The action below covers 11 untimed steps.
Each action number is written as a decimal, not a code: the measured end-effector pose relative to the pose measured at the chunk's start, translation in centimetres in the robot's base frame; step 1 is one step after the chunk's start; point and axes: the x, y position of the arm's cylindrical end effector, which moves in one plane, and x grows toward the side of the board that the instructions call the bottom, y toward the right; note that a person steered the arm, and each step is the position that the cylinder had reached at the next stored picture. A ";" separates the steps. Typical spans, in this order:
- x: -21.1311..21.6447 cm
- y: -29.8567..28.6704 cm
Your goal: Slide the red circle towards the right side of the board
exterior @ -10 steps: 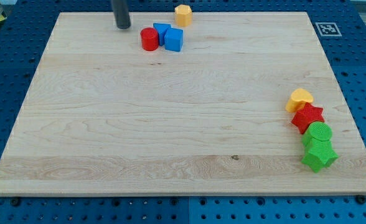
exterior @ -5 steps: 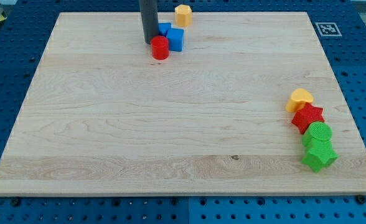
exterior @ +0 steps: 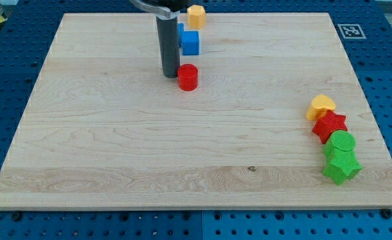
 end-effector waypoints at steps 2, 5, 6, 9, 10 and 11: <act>3.5 1.3; 2.2 4.1; 0.9 4.9; -0.5 15.4; -1.1 17.1; -2.1 18.0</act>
